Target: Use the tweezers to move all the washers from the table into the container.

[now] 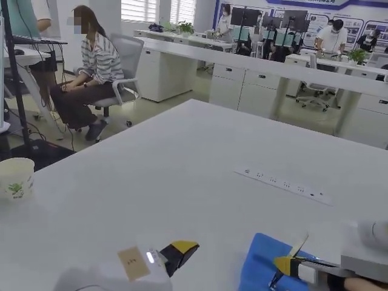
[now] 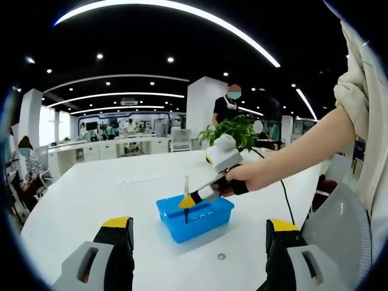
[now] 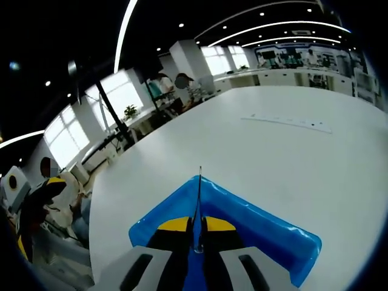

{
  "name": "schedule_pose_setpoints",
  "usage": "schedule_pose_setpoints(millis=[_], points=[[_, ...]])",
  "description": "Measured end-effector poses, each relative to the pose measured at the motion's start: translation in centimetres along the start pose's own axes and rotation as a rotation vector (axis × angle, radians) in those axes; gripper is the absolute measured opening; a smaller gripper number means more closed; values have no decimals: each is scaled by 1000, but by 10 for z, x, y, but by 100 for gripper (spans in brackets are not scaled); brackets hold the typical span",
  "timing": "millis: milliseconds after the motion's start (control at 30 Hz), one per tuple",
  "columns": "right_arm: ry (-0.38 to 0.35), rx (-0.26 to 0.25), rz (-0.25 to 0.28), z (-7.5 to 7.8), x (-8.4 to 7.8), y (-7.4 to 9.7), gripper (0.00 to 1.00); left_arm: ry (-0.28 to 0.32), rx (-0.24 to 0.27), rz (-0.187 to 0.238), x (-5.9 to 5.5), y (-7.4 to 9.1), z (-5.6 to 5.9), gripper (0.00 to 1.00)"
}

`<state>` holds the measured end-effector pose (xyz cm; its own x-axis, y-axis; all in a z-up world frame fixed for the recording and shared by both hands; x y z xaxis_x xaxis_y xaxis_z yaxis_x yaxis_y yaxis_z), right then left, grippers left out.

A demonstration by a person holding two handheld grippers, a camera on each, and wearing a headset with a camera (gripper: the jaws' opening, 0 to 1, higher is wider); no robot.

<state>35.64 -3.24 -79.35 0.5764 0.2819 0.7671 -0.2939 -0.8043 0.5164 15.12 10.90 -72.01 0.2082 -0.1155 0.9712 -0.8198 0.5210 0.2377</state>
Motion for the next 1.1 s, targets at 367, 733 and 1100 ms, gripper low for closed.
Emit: schedule_pose_setpoints(millis=[367, 733, 1100], points=[[-37, 46, 125, -19, 3, 25, 4, 2, 5, 3, 0, 1, 0, 92], [-88, 102, 213, -42, -3, 49, 4, -1, -2, -2, 0, 0, 1, 92], [-51, 217, 168, -72, -28, 55, 4, -7, -9, -8, -1, 0, 2, 92]])
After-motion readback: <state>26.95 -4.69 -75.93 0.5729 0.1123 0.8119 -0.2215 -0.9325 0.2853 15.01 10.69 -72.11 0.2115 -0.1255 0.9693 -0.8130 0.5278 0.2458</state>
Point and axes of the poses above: the centre of the closed fingertips' face, and the gripper's own axes: y roughly backward along the fingers, z roughly to its right, x roughly out of its top, the point moved 8 cm from there along y, roughly backward along the fingers, and after that the axes turned 1 degree about -y, right-handed, at the moved point
